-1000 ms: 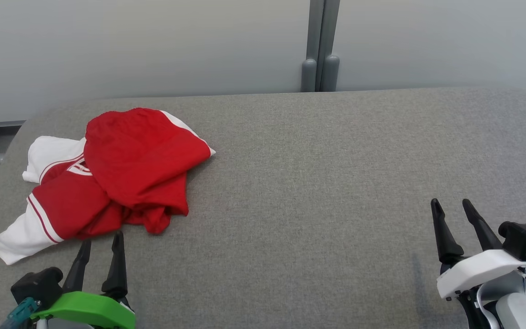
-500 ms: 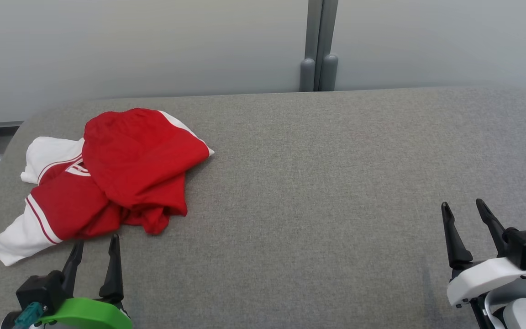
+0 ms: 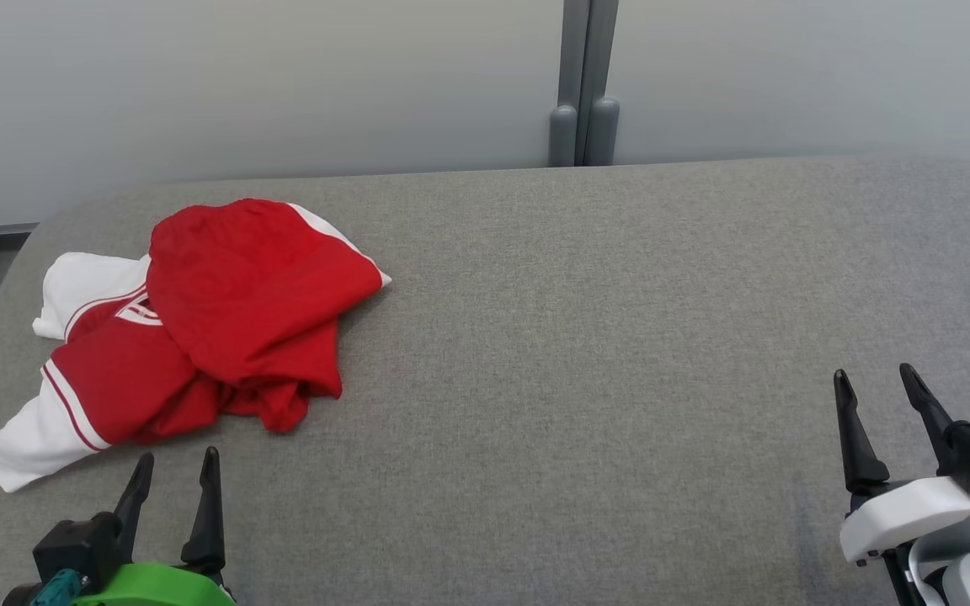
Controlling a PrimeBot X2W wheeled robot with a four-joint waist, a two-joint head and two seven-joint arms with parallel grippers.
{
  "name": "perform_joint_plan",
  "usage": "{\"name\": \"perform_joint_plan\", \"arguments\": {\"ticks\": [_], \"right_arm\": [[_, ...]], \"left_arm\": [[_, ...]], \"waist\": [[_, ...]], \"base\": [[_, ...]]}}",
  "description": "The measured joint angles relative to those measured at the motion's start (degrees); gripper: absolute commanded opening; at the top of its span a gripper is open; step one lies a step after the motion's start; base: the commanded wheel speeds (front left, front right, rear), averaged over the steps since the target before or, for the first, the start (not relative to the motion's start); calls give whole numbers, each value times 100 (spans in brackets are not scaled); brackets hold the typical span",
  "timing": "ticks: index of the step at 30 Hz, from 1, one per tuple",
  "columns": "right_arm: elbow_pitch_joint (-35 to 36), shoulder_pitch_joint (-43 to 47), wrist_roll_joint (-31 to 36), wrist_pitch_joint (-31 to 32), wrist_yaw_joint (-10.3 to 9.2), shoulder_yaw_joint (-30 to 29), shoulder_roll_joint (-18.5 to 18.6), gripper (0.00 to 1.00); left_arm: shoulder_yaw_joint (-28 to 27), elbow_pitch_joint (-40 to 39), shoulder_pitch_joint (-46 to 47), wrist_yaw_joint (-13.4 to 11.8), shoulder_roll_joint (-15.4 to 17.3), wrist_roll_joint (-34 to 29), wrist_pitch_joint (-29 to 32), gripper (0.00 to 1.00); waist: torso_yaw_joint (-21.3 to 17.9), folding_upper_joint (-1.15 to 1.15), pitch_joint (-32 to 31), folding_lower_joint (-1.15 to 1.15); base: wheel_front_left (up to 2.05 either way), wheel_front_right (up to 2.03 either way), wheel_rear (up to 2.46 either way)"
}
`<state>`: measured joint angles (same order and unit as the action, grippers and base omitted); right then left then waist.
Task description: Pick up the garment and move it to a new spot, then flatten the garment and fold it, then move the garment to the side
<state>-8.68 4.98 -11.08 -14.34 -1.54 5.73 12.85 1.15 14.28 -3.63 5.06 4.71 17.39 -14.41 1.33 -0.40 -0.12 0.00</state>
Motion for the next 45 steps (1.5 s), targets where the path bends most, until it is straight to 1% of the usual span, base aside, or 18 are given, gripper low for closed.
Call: {"name": "perform_joint_plan", "arguments": {"ticks": [8, 10, 14, 17, 20, 26, 29, 34, 45], "right_arm": [[-32, 26, 1, 0, 53, -89, -24, 100], [-38, 26, 2, 0, 98, -115, -25, 100], [-43, 27, 3, 0, 104, -144, -27, 100], [-46, 27, 9, 0, 155, -164, -32, 100], [-56, 27, 19, 0, 204, -172, -35, 100], [-56, 34, 57, 0, 219, -261, -43, 100], [-56, 40, 64, 0, 222, -293, -52, 100], [-59, 99, 103, 0, 303, -307, -83, 100], [-60, 138, 159, 0, 405, -256, -223, 100]], "left_arm": [[-88, 48, 0, 49, -5, 0, 0, 100], [-92, 65, 1, 55, -9, 0, 0, 100], [-101, 87, 1, 60, -15, 0, 0, 100], [-109, 97, 2, 79, -21, -1, 0, 100], [-118, 105, 3, 93, -26, -4, 0, 100], [-104, 164, 12, 105, -41, -27, -1, 100], [-103, 177, 15, 109, -45, -33, -1, 100], [-108, 200, 16, 144, -59, -51, -1, 100], [-182, 249, 16, 148, -82, -53, -1, 100]], "waist": [[-6, 0, 21, 0], [-5, 0, 26, 0], [4, 0, 34, 0], [18, 0, 39, 0], [38, 0, 41, 0], [141, 0, 52, 0], [219, 0, 55, 0], [407, 0, 56, 0], [1002, 0, 67, 0]], "base": [[0, 0, 0], [0, 0, 0], [0, 0, 0], [0, 0, 0], [0, 0, 0], [0, 0, 0], [0, 0, 0], [0, 0, 0], [0, 0, 0]]}}
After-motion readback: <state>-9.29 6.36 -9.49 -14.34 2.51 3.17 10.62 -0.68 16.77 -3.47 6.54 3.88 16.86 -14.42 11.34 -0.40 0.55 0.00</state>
